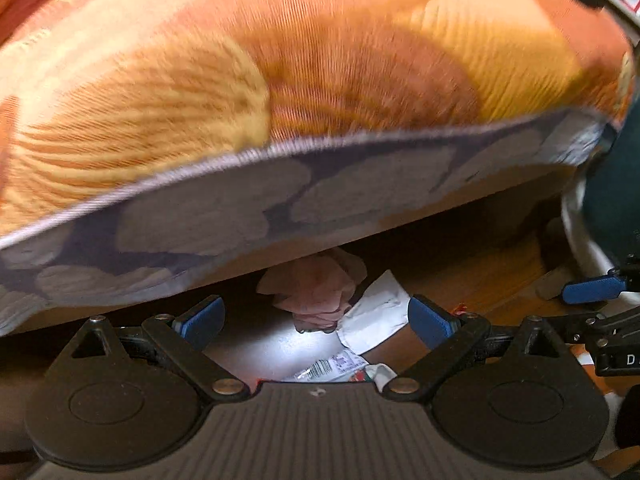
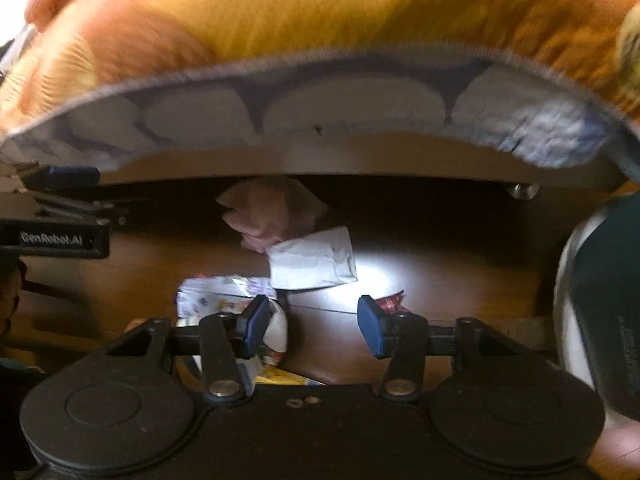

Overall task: Collect trash
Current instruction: 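Move both grippers back under the bed toward the remaining trash, then grasp the pink mesh bag with left gripper while right grasps red wrapper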

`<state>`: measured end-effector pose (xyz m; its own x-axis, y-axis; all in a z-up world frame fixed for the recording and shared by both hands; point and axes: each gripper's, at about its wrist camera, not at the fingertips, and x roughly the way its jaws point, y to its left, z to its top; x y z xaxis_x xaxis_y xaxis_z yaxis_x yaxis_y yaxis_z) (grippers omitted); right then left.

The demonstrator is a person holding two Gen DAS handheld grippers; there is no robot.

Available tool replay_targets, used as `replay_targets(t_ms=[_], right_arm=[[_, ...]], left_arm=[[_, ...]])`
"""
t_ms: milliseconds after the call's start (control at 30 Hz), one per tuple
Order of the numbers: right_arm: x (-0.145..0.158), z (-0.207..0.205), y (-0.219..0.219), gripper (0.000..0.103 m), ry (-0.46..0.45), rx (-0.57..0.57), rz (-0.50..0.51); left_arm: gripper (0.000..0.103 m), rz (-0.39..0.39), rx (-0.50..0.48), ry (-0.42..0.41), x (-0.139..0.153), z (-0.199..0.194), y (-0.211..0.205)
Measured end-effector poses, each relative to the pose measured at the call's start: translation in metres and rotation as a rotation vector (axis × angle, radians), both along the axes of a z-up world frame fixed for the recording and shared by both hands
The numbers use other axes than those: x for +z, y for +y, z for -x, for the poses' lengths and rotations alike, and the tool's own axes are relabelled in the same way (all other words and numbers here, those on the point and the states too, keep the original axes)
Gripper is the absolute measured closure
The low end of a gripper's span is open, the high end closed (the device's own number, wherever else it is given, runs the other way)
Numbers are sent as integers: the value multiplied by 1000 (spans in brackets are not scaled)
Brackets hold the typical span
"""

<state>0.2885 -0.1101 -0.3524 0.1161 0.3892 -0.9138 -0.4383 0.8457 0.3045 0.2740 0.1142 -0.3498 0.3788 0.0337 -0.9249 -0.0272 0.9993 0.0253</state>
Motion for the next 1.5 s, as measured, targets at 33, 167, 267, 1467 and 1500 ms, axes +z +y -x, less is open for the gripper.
replay_targets(t_ms=[33,167,267,1467,1500], right_arm=[[-12,-3,0,54,16,-3,8],[-55,-18,1,54,69,-40,53],[-85,-32,1,54,107,-82,87],[-219,-10,52,61,-68,336,353],[-218,-10,52,76,-76,333,356]], left_arm=[[4,-8,-5,4,-9,-4,0],[4,-68,-60,17,-45,-16,-9],[4,-76,-82,40,-70,-23,-13],[84,58,-21,146,-198,-58,11],[86,58,-20,151,-198,-58,11]])
